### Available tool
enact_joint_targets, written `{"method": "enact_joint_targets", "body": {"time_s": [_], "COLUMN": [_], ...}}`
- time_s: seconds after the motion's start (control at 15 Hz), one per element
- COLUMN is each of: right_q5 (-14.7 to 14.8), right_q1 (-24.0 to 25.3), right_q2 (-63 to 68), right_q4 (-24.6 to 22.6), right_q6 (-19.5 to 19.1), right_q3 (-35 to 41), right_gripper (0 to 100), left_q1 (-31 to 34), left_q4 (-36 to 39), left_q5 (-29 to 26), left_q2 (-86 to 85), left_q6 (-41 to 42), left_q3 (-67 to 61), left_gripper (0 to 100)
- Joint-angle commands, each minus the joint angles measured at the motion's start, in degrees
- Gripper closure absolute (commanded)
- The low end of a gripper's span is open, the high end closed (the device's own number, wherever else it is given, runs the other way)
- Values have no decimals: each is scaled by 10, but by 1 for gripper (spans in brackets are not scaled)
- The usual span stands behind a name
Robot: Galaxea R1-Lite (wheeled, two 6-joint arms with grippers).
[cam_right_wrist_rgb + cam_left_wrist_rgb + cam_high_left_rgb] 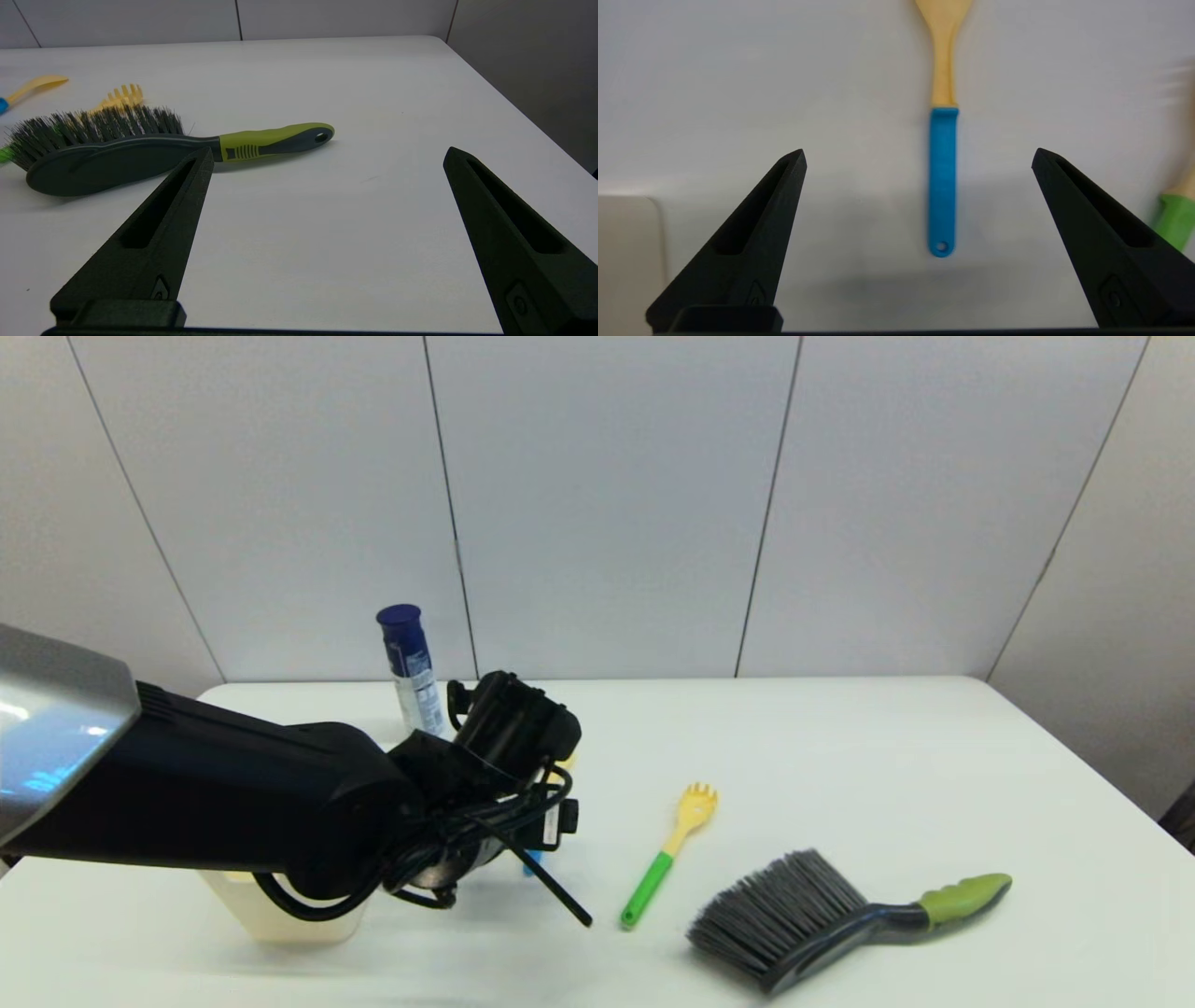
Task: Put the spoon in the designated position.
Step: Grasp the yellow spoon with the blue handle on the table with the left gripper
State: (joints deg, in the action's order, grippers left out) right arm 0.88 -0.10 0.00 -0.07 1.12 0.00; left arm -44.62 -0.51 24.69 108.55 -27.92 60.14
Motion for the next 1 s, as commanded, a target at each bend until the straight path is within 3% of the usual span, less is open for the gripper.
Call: {"method": "enact_joint_targets", "body": {"time_s": [0.07,1.0], "right_q5": [0,0], "right_q1": [0,0], "right_q2": [1,1], "right_q4": [0,0], "right_q6": [0,0], "right_q3": [0,0], "right_gripper": [0,0], "left_q1": [-21,-16], "left_q4": [-1,40], "left_q5": [12,16], "left_q2": [14,80], "left_q6": [-62,-10], "left_q3": [0,15], "left_gripper": [0,0]}}
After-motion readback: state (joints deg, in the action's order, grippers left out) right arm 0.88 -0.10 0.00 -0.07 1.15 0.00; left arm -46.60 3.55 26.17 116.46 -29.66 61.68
